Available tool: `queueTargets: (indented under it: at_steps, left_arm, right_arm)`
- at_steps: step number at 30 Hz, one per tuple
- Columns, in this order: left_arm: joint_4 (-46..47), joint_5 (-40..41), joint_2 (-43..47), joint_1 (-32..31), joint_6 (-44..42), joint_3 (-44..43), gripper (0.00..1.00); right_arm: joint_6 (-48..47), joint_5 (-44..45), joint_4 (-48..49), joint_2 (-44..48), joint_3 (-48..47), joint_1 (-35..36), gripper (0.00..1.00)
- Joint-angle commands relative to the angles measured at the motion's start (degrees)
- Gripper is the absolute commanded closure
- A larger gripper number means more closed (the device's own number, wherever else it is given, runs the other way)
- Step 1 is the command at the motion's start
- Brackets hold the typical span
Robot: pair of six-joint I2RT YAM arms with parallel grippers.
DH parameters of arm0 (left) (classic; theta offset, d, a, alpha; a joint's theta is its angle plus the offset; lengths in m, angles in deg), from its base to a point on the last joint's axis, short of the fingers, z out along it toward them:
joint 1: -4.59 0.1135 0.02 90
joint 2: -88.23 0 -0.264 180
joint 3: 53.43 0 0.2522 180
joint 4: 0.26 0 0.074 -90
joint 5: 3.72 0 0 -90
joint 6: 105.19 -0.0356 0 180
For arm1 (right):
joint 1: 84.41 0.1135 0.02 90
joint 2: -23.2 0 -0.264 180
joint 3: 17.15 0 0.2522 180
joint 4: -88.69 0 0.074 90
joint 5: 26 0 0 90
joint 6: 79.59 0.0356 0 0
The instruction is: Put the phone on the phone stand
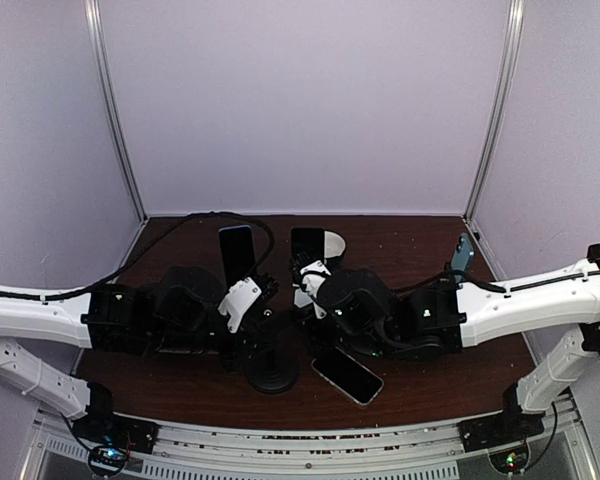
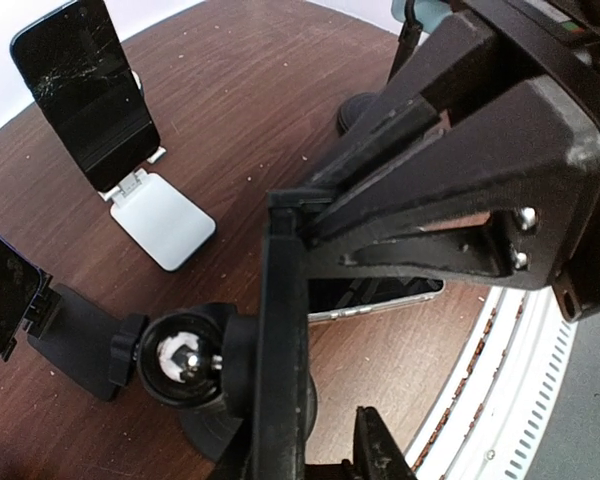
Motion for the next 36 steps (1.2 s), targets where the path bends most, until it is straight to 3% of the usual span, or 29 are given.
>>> queueTargets:
  at_steps: [1,11,25,28,34,36]
  left_arm:
    - [-1.97,2.99,2.61,1.06,-0.03,3.79,1.00]
    - [-8.10,8.33,8.17,1.17,-1.45,6.76,1.00]
    - [-7.86,7.71,7.73,1.28,-1.58,8.95,1.00]
    - [-3.85,5.62,7.19,1.28,-2.05,9.72,1.00]
    - [5.66,1.09,2.81,1.28,-4.19,9.61,1.00]
    - [6.57,-0.02,1.80,1.32,-4.75,9.13,1.00]
  right_arm:
    - [0.61,-0.69,1.24,5.04,2.75,-1.67,1.00]
    - [-3.52,3.72,-4.44,12.36,11.70,-11.81,1.00]
    - [-6.79,3.93,-6.20,14.80,14.05,-16.64,1.00]
    - [-6.98,-1.12,-4.06,13.49,13.24,-15.39,1.00]
    - [-11.51,-7.64,-0.18,7.88,7.16,-6.34,1.00]
    - [-12.87,-9.97,1.32,7.42,6.04,-4.90,0.90]
